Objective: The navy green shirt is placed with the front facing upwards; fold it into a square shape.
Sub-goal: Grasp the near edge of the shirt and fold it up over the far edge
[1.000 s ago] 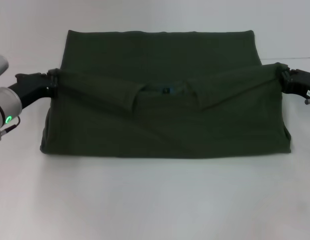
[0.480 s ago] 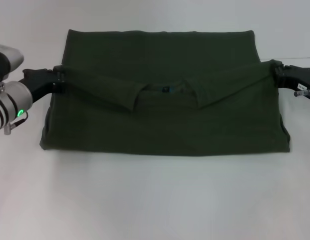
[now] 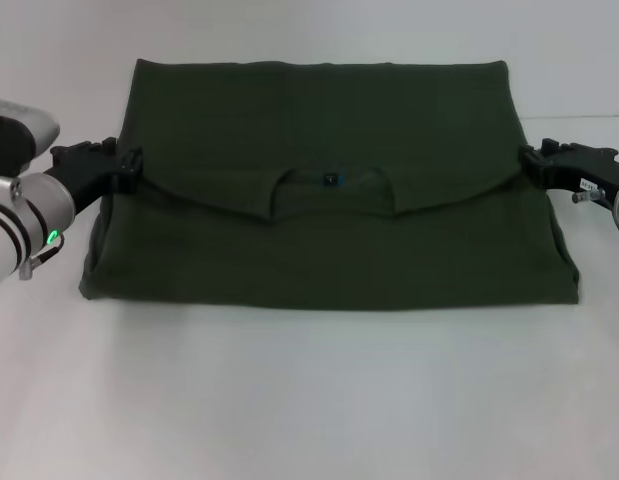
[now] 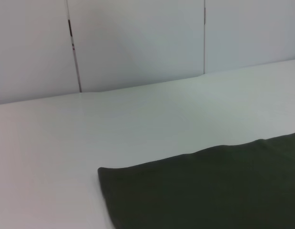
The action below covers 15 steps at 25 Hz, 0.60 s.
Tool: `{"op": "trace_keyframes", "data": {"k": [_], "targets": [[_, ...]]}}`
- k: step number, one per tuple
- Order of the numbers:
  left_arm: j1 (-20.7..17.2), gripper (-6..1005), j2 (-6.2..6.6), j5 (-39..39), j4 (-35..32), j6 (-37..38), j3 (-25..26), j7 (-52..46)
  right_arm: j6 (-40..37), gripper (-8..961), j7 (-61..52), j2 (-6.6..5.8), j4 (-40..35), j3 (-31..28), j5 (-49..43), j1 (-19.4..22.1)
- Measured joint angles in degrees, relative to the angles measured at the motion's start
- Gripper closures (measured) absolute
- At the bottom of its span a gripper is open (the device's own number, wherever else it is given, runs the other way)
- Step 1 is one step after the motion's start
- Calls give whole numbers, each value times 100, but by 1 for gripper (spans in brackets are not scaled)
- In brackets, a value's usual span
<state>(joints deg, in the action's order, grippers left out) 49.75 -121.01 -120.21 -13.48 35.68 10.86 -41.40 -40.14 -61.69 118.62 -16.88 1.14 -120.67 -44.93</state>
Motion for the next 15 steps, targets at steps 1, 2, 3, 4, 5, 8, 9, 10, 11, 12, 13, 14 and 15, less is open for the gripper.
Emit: {"op": "trace_keyframes", "data": {"k": [1, 2, 3, 4, 5, 8, 9, 10, 11, 12, 13, 14, 15], "targets": [[-20, 817, -21, 109, -1, 13, 0, 171, 3, 694, 0, 2, -4, 5, 0, -1], [-33, 801, -31, 187, -1, 17, 0, 259, 0, 589, 0, 4, -8, 7, 0, -1], [-47, 785, -43, 280, -1, 19, -1, 321, -11, 566, -1, 6, -12, 8, 0, 1], [-57, 769, -47, 366, -3, 20, 0, 354, -46, 542, -2, 8, -21, 9, 0, 7], [-67, 753, -48, 434, -4, 22, -1, 352, -85, 519, -6, 11, -34, 9, 0, 15], [-119, 643, -26, 617, -7, 65, -6, 330, -268, 449, -127, 10, -95, 8, 0, 51], [-145, 595, -15, 650, -12, 90, -5, 307, -349, 425, -247, 2, -132, 17, 0, 72], [-159, 548, -9, 664, -20, 107, -4, 254, -444, 402, -415, -8, -183, 56, 0, 98], [-171, 501, -6, 671, -38, 116, -8, 143, -526, 379, -570, -18, -238, 99, 0, 126], [-189, 462, -1, 672, -74, 131, -35, -55, -644, 355, -752, -26, -311, 171, 0, 170], [-220, 422, 7, 667, -134, 176, -109, -365, -770, 332, -917, -29, -382, 248, -1, 215], [-255, 383, 10, 659, -178, 236, -179, -594, -937, 293, -1042, -23, -497, 326, 0, 279], [-320, 343, 15, 651, -269, 351, -319, -956, -1113, 255, -1115, -6, -595, 374, -1, 335]]}}
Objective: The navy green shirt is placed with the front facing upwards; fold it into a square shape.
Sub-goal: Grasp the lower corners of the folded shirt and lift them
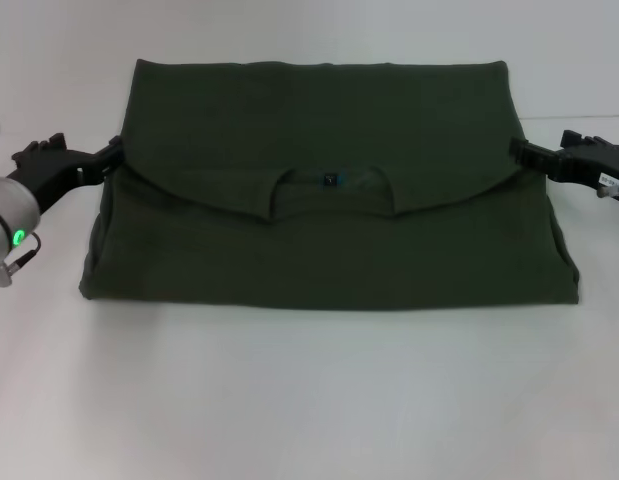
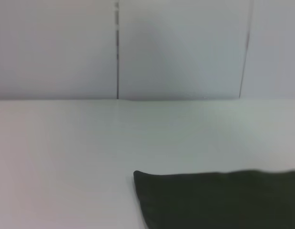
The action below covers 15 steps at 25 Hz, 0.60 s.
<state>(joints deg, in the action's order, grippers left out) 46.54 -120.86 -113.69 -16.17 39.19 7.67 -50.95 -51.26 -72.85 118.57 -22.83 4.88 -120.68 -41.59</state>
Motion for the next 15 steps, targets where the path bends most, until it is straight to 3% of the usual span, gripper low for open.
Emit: {"op": "trace_keyframes", "data": {"k": [4, 9, 15], "targets": [[-321, 159, 41, 14, -387, 760, -749, -1498, -975, 101, -87, 105, -507, 54, 12, 268], [-817, 162, 104, 12, -1087, 2188, -1468, -3043, -2169, 22, -175, 89, -743, 108, 15, 581], [-1426, 165, 163, -243, -1951, 3480, -2260, -4046, -3090, 27, -195, 88, -861, 172, 18, 944]]}}
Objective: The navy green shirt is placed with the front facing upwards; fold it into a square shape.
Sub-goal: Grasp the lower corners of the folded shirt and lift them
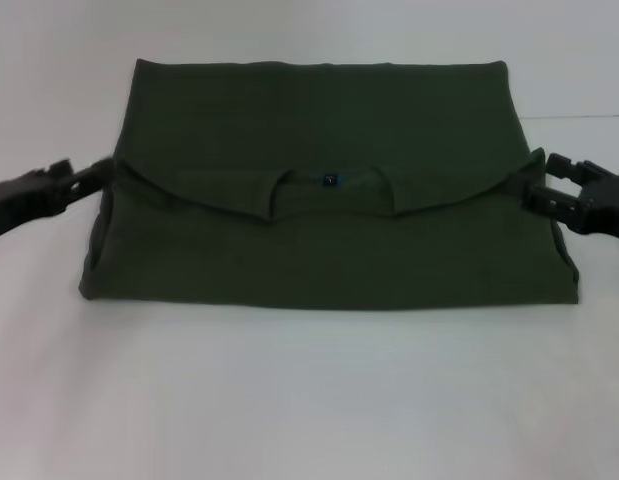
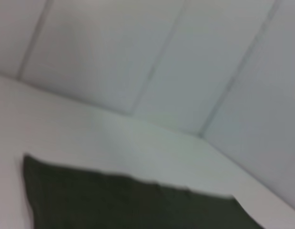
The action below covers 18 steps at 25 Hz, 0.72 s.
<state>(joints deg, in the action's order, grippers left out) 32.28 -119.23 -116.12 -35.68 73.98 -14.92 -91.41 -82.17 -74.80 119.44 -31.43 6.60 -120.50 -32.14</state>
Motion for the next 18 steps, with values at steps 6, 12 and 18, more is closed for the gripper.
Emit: {"op": "trace_keyframes", "data": {"k": [6, 12, 18], "targets": [[-532, 168, -114, -114, -871, 356, 20, -115, -198, 33, 18, 16, 38, 7, 1, 136], [-450, 169, -129, -763, -956, 203, -226, -188, -272, 39, 38, 24, 124, 8, -13, 130], [-257, 163, -144, -1402, -828, -369, -1041, -154, -308, 45, 39, 26, 186, 16, -31, 121]]}}
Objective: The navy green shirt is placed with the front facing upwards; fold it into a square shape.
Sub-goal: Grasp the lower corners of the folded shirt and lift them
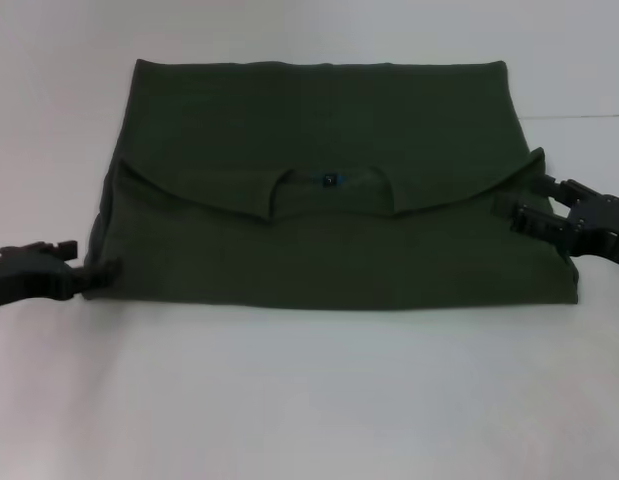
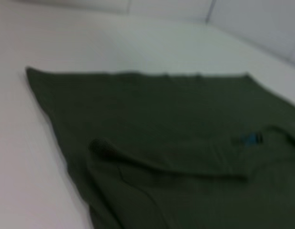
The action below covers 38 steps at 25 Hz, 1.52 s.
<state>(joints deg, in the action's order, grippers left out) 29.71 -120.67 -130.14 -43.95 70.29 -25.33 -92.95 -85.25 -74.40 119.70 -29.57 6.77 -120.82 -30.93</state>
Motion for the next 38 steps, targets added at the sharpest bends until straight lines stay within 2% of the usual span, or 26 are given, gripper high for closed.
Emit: {"op": "trace_keyframes", "data": {"k": [8, 23, 33, 36, 38], "targets": [[126, 174, -16, -337, 89, -413, -368, -46, -50, 53, -11, 0, 55, 0, -4, 24], [173, 223, 14, -646, 100, -501, -400, -254, -71, 68, -46, 0, 53, 0, 22, -17], [177, 646, -11, -625, 106, -425, -454, -149, -92, 78, -48, -8, 37, 0, 24, 44], [176, 874, -19, -624, 107, -395, -489, -142, -170, 81, -48, -11, 9, 0, 24, 104], [176, 887, -19, -615, 106, -370, -491, -104, -195, 83, -48, -22, -14, -1, 24, 174]]}}
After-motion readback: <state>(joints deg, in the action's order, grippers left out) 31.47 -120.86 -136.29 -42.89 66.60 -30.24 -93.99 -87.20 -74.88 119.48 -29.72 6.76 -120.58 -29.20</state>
